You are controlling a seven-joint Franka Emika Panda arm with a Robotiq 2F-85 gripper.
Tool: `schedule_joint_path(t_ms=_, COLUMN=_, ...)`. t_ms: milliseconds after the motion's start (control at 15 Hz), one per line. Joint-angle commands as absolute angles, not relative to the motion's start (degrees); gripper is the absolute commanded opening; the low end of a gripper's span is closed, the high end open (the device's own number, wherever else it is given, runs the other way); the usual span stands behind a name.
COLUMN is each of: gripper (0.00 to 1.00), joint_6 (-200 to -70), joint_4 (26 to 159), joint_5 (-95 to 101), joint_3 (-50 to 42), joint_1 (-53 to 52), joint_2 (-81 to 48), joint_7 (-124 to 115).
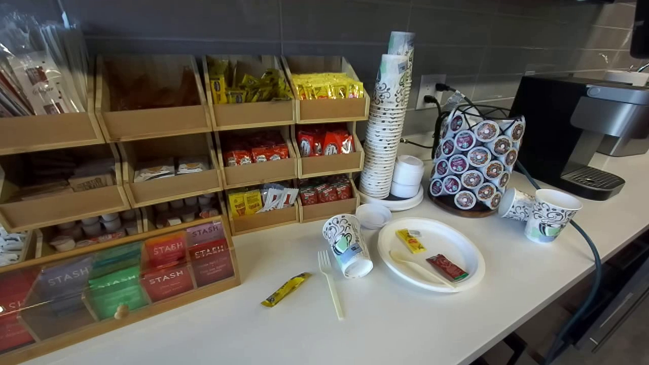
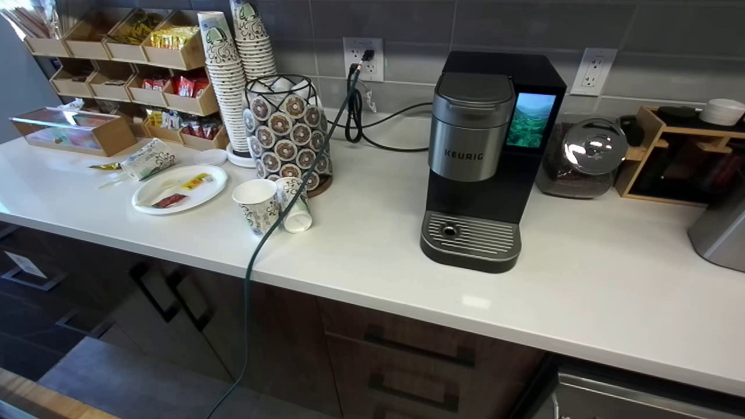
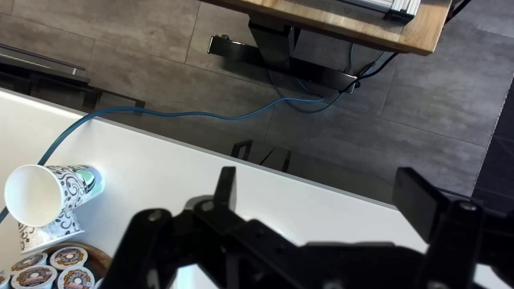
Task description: Pick up the paper cup and place it the right way up on the kitchen counter
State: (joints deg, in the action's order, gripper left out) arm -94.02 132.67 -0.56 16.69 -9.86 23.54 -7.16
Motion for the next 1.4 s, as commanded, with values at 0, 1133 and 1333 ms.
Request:
schedule_joint_path(t_ms=0, gripper=1.00, joint_6=-93.9, joint_4=132.6, joint_5=-0.3, joint_3=15.8, joint_1=-10.9, joint_2=23.4, joint_7=-7.5)
schedule_joint_path(t_ms=1133, gripper=1.00, joint_6=-127.5, joint_4=134.4, joint_5=14.8, joint_3=15.5, joint_1=-6.1, joint_2=6.8, joint_7=-31.0)
schedule_joint_path(t_ms=1333, gripper=1.00, joint_6=-126.5, joint_4=130.7, joint_5=14.4, joint_3=13.9, joint_1=-6.7, joint_2=0.8, joint_7=-29.5)
